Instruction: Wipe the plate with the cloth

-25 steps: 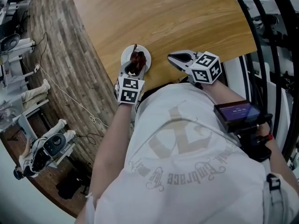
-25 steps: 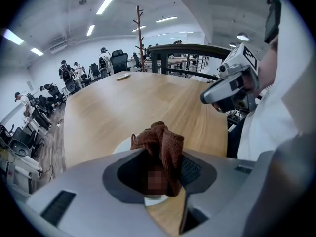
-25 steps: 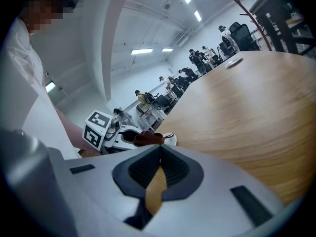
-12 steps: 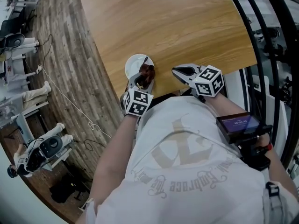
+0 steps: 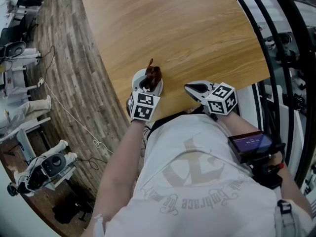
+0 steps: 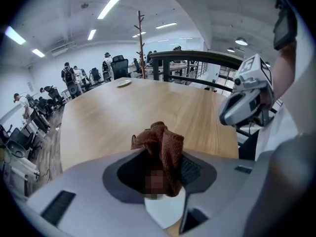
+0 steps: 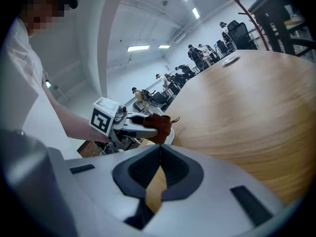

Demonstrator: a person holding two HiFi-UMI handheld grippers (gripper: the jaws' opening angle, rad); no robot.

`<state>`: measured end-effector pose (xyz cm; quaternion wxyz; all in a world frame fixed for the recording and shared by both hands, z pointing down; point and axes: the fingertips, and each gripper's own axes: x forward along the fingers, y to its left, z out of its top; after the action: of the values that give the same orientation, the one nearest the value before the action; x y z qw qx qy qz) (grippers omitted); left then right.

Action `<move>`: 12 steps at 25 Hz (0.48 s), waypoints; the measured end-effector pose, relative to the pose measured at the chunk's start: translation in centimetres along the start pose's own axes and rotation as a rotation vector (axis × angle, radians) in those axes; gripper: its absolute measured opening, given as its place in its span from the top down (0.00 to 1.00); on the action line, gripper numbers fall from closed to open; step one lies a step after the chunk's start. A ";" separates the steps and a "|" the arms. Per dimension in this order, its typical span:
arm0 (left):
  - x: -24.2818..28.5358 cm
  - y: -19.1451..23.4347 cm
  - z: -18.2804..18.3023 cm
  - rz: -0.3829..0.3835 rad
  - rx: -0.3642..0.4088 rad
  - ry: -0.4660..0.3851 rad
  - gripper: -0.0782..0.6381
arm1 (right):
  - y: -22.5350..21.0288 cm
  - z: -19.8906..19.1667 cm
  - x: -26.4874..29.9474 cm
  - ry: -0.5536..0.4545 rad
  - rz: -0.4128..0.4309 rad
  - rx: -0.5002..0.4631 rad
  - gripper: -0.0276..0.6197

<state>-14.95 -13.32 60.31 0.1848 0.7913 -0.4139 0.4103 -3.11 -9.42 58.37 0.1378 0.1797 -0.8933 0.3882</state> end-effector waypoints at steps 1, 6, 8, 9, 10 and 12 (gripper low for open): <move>0.1 0.9 0.2 0.014 -0.017 -0.006 0.65 | -0.1 0.0 0.0 0.000 -0.002 0.001 0.94; -0.1 4.6 -0.1 0.081 -0.070 -0.006 0.65 | 0.0 -0.3 0.0 0.008 -0.008 0.000 0.94; -0.4 5.4 -1.4 0.099 -0.091 0.008 0.65 | -0.2 -0.6 0.1 0.003 -0.016 -0.002 0.94; -0.9 5.8 -2.0 0.111 -0.099 0.014 0.65 | -0.2 -0.5 0.3 -0.001 -0.016 -0.004 0.94; -1.6 6.3 -2.5 0.125 -0.109 0.020 0.65 | -0.2 -0.4 0.5 -0.005 -0.012 -0.007 0.94; -2.9 6.8 -3.0 0.152 -0.133 0.033 0.65 | 0.0 0.2 0.7 -0.005 0.002 -0.016 0.94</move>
<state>-22.86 -13.91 59.44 0.2119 0.7369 -0.4959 0.4077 -3.75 -9.73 58.54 0.1366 0.1788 -0.8969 0.3807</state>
